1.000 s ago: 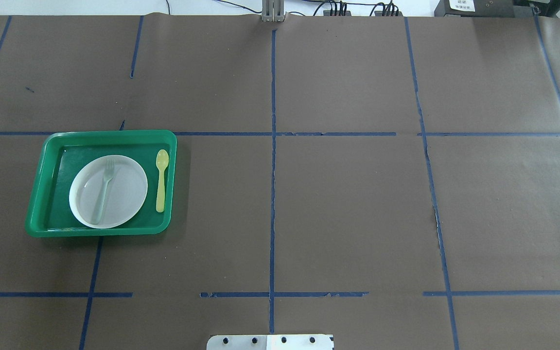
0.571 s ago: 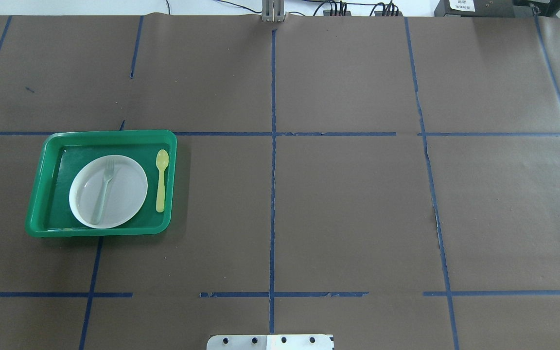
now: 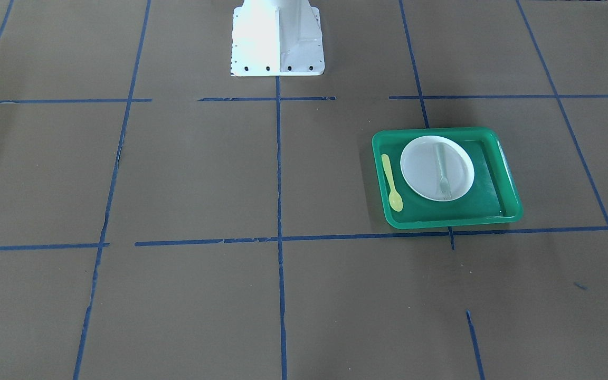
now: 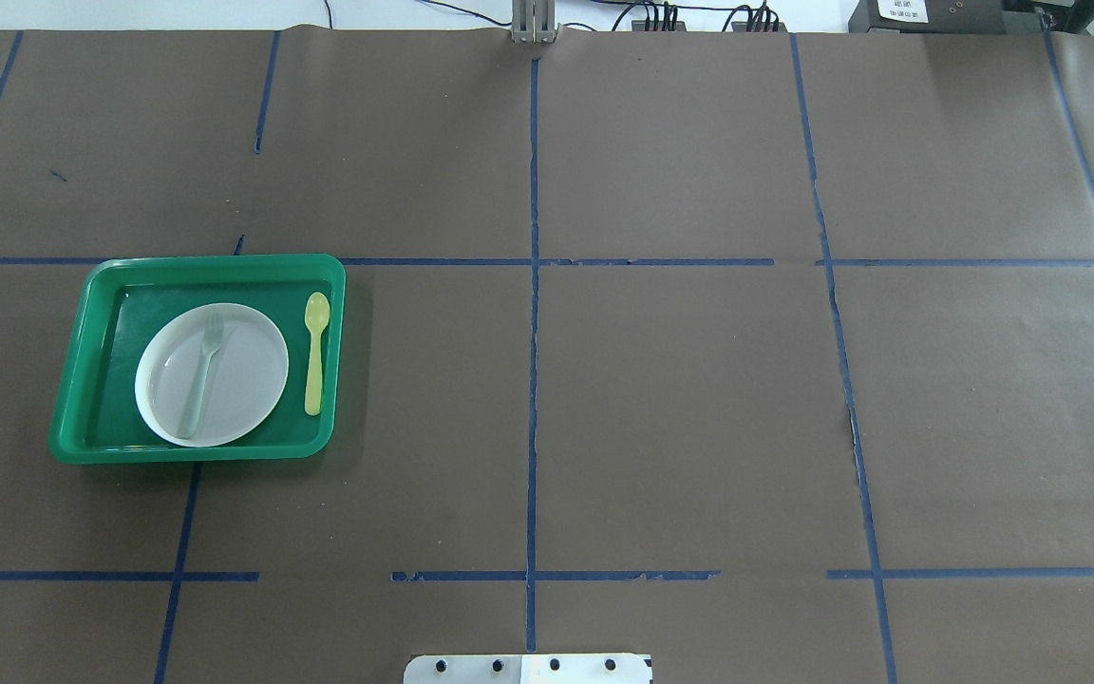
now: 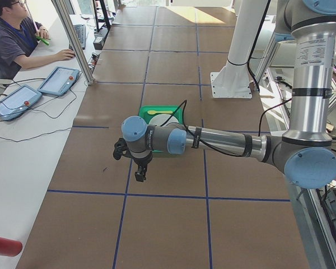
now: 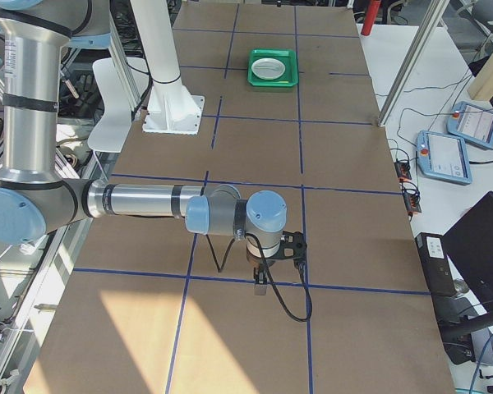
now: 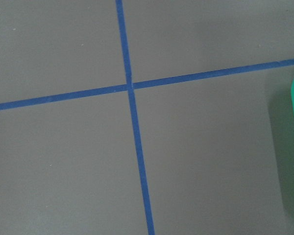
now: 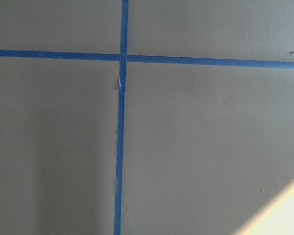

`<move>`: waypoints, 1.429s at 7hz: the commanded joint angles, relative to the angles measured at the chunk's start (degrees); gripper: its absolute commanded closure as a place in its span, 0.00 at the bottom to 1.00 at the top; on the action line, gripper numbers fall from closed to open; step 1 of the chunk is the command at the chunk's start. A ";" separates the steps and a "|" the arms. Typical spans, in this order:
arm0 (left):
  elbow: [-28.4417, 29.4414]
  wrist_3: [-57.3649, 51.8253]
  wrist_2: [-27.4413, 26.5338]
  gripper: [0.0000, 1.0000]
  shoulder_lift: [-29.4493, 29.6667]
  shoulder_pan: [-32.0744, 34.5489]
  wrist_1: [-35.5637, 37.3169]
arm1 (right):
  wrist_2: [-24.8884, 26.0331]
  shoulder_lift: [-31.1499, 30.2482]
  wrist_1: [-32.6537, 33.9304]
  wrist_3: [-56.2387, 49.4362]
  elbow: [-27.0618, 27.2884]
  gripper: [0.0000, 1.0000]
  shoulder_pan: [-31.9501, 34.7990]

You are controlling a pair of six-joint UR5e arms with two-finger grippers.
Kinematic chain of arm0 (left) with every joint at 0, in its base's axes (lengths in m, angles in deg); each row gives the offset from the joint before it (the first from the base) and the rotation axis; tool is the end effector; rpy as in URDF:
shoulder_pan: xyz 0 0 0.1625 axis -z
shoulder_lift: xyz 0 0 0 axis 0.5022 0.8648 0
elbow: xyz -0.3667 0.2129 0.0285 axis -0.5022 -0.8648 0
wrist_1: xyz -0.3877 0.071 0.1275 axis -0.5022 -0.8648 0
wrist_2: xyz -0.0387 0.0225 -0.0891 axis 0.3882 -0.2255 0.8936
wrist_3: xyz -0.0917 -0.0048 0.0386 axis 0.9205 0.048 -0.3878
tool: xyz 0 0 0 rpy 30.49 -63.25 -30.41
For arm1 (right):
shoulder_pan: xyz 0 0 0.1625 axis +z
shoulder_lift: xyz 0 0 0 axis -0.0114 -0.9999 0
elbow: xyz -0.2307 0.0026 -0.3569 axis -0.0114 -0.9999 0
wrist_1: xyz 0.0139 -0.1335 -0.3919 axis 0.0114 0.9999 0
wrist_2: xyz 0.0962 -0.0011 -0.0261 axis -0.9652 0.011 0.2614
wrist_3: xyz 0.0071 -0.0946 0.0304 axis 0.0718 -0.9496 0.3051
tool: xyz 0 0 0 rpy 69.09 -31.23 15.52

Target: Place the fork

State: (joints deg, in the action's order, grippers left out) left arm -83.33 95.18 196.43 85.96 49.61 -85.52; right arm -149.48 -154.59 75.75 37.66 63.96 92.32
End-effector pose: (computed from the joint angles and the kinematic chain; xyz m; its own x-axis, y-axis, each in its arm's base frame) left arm 0.0287 -0.5009 0.5782 0.6627 0.1741 -0.7284 -0.1134 0.9847 0.1322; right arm 0.0805 -0.4322 0.6506 0.7536 -0.0203 0.6570 0.0161 0.9998 0.0124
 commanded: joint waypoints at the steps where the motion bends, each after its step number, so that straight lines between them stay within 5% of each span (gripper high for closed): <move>1: -0.86 22.60 -6.29 0.00 0.45 -9.66 -15.51 | 0.00 0.00 0.00 0.00 0.04 0.00 0.00; 3: -1.47 39.07 -12.70 0.00 0.63 -19.06 -23.38 | 0.00 0.00 0.00 0.00 -0.05 0.00 0.00; 6: -2.35 52.29 -19.76 0.01 5.61 -28.40 -24.99 | 0.00 0.00 0.00 0.00 0.04 0.00 0.00; 10: -1.83 56.90 -26.27 0.04 6.70 -37.37 -25.17 | 0.00 0.00 0.00 0.00 -0.05 0.00 0.00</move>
State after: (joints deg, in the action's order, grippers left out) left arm -85.30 151.27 171.93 92.59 14.59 -110.61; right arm -149.47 -154.59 75.75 37.66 63.92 92.33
